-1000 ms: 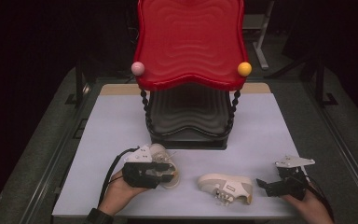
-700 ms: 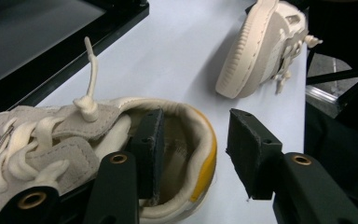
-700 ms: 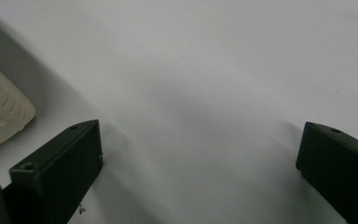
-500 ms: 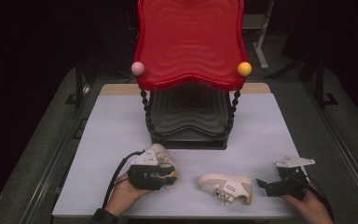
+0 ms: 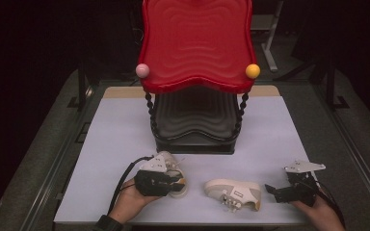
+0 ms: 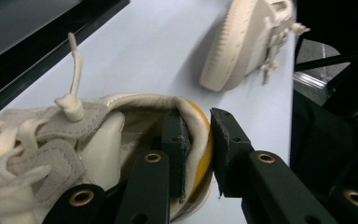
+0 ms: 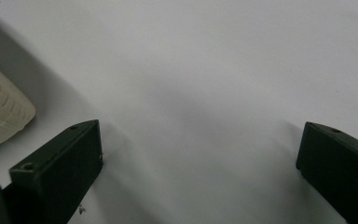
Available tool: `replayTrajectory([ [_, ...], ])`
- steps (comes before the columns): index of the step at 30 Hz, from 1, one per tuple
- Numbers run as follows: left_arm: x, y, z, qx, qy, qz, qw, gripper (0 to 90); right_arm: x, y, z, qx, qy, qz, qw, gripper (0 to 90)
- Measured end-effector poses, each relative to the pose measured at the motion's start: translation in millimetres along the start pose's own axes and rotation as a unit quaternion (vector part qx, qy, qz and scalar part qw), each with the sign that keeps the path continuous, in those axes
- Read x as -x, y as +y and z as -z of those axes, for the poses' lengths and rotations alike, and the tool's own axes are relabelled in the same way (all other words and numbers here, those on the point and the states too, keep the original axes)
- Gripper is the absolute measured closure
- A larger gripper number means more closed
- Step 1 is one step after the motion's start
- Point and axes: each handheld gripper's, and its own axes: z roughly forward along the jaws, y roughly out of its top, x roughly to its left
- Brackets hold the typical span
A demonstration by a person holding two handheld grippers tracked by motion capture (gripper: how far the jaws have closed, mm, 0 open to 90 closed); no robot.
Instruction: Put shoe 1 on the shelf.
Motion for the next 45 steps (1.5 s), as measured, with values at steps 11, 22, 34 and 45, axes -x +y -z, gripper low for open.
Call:
replayTrajectory([
  [11,17.3,14.6,-2.5,-0.011,-0.014,-0.03,0.9994,75.9,0.0,0.0,0.0,0.0,0.0,0.0,1.0,0.0],
  [22,31.4,37.9,7.0,0.014,-0.036,-0.063,0.9972,75.8,0.0,0.0,-0.2,0.0,0.0,-0.001,1.0,0.0],
  [34,41.8,62.1,14.1,0.02,-0.039,-0.101,0.9939,75.9,0.0,0.0,-0.2,0.001,0.0,-0.001,1.0,0.0],
  [45,31.4,88.0,21.1,0.034,-0.035,-0.125,0.9909,76.0,0.0,-0.1,-0.1,0.001,0.0,-0.001,1.0,0.0],
])
